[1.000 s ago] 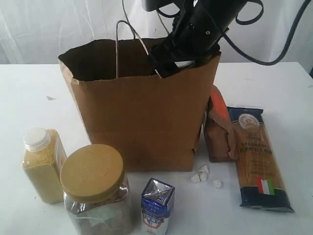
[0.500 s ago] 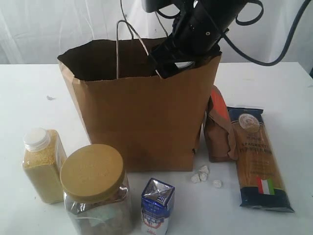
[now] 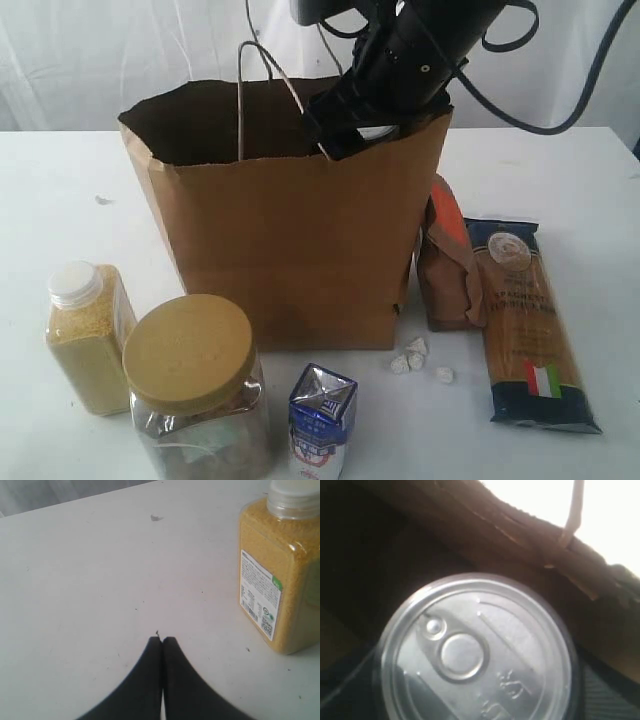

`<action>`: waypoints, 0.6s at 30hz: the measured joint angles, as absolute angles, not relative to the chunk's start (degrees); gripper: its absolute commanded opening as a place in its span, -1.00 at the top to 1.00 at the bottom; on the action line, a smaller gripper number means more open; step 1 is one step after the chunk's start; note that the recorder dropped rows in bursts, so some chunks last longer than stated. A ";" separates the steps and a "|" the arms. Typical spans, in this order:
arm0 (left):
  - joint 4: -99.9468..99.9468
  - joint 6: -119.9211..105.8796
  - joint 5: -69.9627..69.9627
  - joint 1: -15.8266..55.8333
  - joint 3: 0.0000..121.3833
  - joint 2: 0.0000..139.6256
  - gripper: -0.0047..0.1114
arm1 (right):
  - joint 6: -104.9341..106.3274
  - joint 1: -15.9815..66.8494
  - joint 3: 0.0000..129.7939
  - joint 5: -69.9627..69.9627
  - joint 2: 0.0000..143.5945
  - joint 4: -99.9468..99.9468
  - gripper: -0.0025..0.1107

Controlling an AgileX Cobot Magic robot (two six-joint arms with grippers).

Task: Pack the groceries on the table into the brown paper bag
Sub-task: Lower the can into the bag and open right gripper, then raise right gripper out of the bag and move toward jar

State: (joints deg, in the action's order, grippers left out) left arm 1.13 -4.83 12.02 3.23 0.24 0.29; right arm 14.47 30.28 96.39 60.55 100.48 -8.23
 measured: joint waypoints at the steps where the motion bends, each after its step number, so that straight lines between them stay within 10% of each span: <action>1: 1.13 -4.83 12.02 3.23 0.24 0.29 0.92 | 14.59 30.28 96.39 60.55 100.48 -8.23 -0.39; 18: 1.13 -4.83 12.02 3.23 0.24 0.29 0.92 | 14.71 30.30 96.39 59.35 99.70 -8.23 -0.64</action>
